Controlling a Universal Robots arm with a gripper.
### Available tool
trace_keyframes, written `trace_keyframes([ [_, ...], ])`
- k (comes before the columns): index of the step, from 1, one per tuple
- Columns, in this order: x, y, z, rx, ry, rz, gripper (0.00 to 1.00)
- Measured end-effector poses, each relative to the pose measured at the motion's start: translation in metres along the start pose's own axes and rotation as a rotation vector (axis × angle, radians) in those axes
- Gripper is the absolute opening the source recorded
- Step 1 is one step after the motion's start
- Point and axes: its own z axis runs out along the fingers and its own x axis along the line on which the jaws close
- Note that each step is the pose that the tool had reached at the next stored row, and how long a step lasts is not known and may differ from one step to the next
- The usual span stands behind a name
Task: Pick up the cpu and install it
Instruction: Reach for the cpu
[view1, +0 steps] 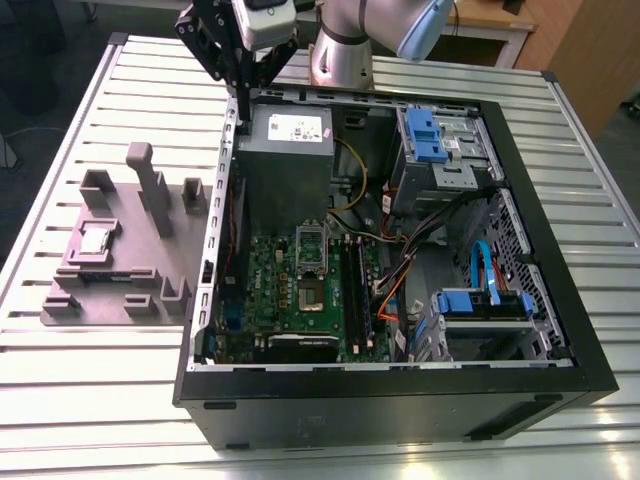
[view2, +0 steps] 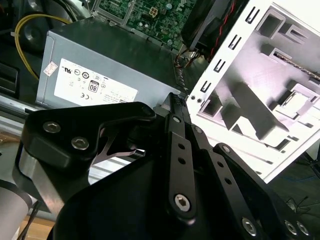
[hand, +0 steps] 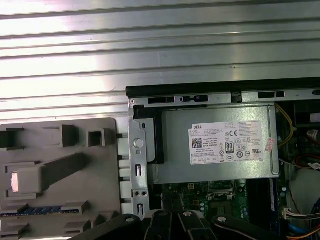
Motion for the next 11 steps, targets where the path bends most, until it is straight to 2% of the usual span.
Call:
trace_keyframes([
  [11, 0.0024, -0.0002, 0.0005, 0.0001, 0.0009, 0.0, 0.1],
])
